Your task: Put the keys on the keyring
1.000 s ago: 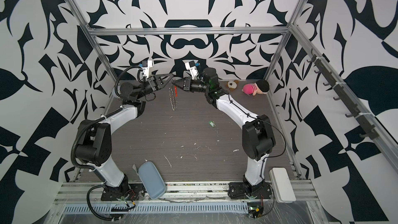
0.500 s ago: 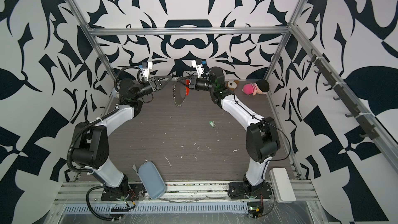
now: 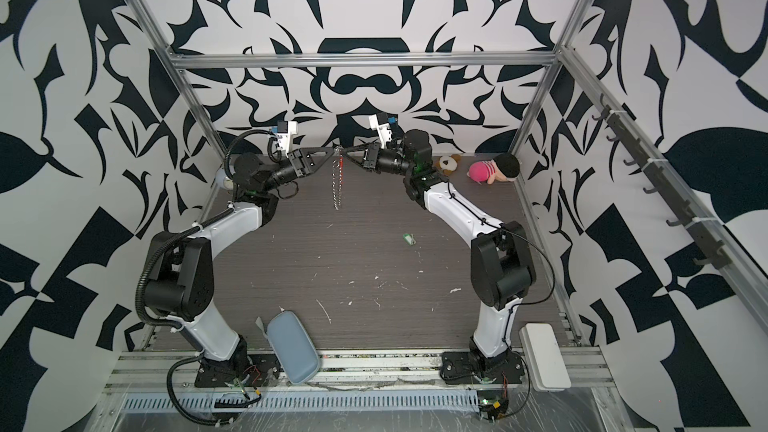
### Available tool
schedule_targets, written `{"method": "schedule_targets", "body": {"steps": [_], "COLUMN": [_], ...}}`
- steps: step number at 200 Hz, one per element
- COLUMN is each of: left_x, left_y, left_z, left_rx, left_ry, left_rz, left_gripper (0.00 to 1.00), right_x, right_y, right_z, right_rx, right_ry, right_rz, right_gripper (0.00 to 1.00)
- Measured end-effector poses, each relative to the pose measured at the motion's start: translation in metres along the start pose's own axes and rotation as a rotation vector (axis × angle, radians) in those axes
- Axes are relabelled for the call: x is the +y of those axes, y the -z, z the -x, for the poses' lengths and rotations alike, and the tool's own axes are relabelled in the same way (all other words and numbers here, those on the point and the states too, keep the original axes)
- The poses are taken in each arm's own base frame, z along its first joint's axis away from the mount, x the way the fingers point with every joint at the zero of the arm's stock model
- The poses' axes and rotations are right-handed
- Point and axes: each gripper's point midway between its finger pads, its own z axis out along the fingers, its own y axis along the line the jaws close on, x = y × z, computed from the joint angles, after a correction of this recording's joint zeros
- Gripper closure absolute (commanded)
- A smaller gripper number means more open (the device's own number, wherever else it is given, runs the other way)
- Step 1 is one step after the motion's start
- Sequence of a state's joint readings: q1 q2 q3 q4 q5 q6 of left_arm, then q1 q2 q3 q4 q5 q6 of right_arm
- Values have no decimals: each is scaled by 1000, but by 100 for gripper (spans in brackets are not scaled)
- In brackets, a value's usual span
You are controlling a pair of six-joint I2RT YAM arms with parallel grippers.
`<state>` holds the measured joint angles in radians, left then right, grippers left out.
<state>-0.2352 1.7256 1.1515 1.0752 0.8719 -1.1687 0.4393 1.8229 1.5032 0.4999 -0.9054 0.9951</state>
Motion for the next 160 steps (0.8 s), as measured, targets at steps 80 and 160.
{"method": "schedule_targets", "body": {"steps": [80,160], "left_x": [-8,-10], "left_y": [0,0], "left_z": [2,2], "left_rx": [-8,-8], "left_ry": [9,20], "left_rz": [-35,-52], "left_gripper": [84,100], "right_x": [8,7], "right_y": [-10,-14], "right_z": [5,4], "right_rx": [1,5], "right_ry": [13,7], "right_rz": [28,31], "right_gripper": [100,100]}}
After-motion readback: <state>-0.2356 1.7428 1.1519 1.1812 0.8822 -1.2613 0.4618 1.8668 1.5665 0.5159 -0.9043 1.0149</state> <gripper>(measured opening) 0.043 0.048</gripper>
